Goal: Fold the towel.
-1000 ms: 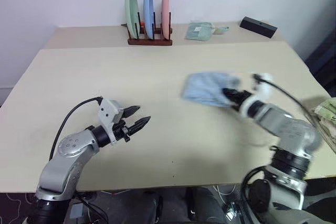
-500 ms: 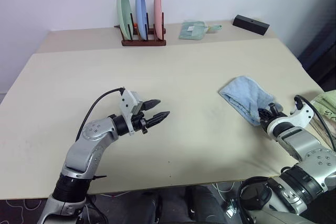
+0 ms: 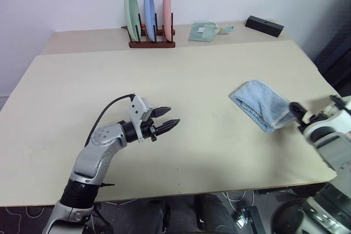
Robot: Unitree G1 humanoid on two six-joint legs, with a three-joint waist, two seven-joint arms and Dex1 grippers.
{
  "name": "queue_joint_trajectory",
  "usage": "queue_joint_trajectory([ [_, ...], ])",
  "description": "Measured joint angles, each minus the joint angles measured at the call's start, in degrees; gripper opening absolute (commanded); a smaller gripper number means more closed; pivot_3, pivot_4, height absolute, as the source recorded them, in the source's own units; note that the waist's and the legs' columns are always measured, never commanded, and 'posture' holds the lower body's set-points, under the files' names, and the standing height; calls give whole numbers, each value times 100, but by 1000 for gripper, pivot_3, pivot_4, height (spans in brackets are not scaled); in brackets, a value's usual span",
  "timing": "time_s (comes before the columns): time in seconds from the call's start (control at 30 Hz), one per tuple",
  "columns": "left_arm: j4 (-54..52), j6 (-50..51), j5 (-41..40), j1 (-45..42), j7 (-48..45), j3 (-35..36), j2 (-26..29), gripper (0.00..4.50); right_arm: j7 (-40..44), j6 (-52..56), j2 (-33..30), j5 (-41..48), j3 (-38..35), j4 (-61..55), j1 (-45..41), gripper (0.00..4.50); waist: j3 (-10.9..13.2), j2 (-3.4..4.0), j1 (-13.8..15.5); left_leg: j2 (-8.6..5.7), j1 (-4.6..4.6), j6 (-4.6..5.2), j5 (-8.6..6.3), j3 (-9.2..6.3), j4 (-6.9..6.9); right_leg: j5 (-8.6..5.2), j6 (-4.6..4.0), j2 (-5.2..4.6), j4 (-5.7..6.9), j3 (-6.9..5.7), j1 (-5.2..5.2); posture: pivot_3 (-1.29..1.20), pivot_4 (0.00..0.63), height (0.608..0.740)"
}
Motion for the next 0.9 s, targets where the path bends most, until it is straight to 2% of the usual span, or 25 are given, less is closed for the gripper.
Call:
queue_joint_trajectory([
  [0.07,71,-67,28,-1,97,69,1,2694,383,-484,-361,-369,485,16,173,4462,1,1,-16,2,2,-1,0,3,0,0,0,2,2,3,-1,0,150,737],
  [0.2,482,-459,407,53,618,557,186,2694,2193,-1931,-1410,-1221,2669,-35,144,4462,4,-2,-49,23,9,-10,-3,9,0,0,0,25,-1,7,1,0,150,737],
  [0.3,625,-653,604,183,933,933,321,2694,3094,-2705,-1291,-1456,3745,246,-53,4462,7,-13,18,28,2,-20,-6,-2,2,0,-2,30,-6,1,2,0,150,737],
  [0.43,626,-746,727,460,1117,1188,439,2694,3701,-3464,-1004,-1689,4139,1281,-448,4462,13,-23,160,14,-9,-7,-13,-2,18,2,-2,22,-17,3,5,0,150,737],
  [0.67,92,-718,752,884,1379,1489,543,2694,4604,-4617,-906,-2261,4631,2825,-791,4462,16,-27,142,16,-4,-8,-14,-2,14,2,-3,22,-15,3,4,0,150,737],
  [0.9,-399,-416,744,1033,1627,1598,541,2694,4910,-5065,-883,-2582,4717,3359,-1173,4462,16,-26,135,23,-3,-13,-15,-1,12,2,-4,27,-13,5,0,0,150,737],
])
